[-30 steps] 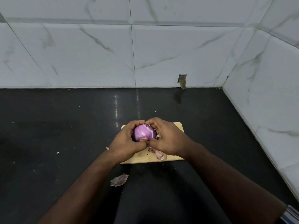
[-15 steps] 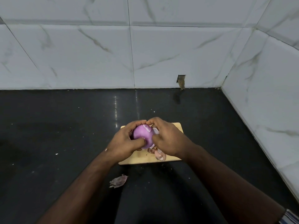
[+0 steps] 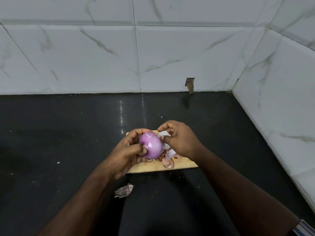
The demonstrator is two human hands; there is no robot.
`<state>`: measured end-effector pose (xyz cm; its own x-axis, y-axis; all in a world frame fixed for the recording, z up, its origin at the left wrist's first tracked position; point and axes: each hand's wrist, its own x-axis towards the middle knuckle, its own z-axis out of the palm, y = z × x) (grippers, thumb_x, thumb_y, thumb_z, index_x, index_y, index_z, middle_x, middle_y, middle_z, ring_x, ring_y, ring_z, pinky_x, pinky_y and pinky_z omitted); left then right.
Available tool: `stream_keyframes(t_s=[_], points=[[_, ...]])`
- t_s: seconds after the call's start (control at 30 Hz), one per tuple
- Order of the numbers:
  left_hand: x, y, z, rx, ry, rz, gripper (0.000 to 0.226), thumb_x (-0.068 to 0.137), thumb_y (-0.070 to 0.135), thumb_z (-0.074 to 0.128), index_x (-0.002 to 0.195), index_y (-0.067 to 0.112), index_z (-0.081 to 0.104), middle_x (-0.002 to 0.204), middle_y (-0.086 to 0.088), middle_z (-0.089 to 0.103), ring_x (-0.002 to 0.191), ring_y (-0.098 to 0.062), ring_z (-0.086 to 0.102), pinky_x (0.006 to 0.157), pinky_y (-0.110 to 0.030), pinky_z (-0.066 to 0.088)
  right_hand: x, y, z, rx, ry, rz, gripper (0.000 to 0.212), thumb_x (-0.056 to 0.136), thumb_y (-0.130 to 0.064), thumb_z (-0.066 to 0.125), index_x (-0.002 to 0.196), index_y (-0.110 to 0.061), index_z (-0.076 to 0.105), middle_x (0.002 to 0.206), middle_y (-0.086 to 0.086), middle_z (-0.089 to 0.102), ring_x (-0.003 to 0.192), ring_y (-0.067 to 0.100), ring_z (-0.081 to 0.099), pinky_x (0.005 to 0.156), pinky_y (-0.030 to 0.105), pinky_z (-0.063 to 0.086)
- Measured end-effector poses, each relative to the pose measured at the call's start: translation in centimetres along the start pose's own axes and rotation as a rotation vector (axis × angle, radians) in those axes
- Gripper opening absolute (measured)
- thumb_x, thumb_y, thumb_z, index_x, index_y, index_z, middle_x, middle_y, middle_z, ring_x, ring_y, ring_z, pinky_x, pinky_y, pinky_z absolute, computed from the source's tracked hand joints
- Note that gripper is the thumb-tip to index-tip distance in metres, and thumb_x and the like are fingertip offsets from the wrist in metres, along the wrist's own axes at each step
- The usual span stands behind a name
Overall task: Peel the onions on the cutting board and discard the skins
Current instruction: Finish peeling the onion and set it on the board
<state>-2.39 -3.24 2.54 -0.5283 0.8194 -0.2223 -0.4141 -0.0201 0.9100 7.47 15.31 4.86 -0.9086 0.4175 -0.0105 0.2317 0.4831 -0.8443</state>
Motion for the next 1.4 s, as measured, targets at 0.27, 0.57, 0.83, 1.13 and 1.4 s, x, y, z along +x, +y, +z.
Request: stream_keyframes(t_s=[0.27,0.57,0.83,1.13,1.4], points=[[-0.1,0.5,-1.5,-0.247,-0.034,0.007,0.066,0.062,0.009,0.073,0.126,0.014,0.062,0.129,-0.02,0.062,0.097,-0.038,0.068,0.066,-0.039,0.062,1.1,2.1,-0.3,-0.249,0.095,0.033,0.03,0.09,-0.006,0.057,0.114,-0.023,0.066,0.112,-0.006,0.069,0.095,0.007,0.063,0.077,0.021,0.053],[0.1,0.6,-1.2,0.004,0.127,-0.079,0.046,0.086,0.0,0.068,0.129,0.013,0.062,0.123,-0.015,0.065,0.089,-0.027,0.074,0.066,-0.034,0.063,2.1,5.1,1.8,-0.616,-0.131,-0.12,0.045,0.081,-0.019,0.076,0.125,-0.021,0.068,0.117,0.003,0.062,0.105,0.023,0.056,0.079,0.029,0.044],[0.0,1.3,-0.8,0.207,0.105,-0.073,0.056,0.078,0.013,0.076,0.132,0.021,0.062,0.126,-0.012,0.065,0.098,-0.027,0.074,0.069,-0.031,0.062,0.9,-0.8,-0.5,0.019,-0.212,-0.072,0.046,0.087,-0.03,0.073,0.131,-0.024,0.062,0.118,-0.013,0.067,0.096,0.001,0.067,0.084,0.021,0.054],[-0.1,1.7,0.3,0.526,0.056,0.005,0.066,0.083,-0.005,0.076,0.134,0.03,0.053,0.123,0.006,0.061,0.095,-0.004,0.07,0.073,-0.034,0.063,1.3,-1.5,-1.2,-0.118,-0.352,-0.113,0.038,0.078,-0.014,0.072,0.116,-0.018,0.07,0.107,-0.008,0.069,0.089,0.002,0.066,0.084,0.037,0.059],[0.0,1.4,0.4,0.598,0.066,0.032,0.069,0.079,-0.006,0.075,0.135,0.029,0.054,0.124,0.006,0.063,0.104,-0.019,0.069,0.073,-0.034,0.063,1.0,-0.7,-0.6,-0.162,-0.27,-0.12,0.025,0.086,-0.012,0.064,0.109,-0.019,0.071,0.1,-0.008,0.071,0.09,0.008,0.068,0.081,0.037,0.06]])
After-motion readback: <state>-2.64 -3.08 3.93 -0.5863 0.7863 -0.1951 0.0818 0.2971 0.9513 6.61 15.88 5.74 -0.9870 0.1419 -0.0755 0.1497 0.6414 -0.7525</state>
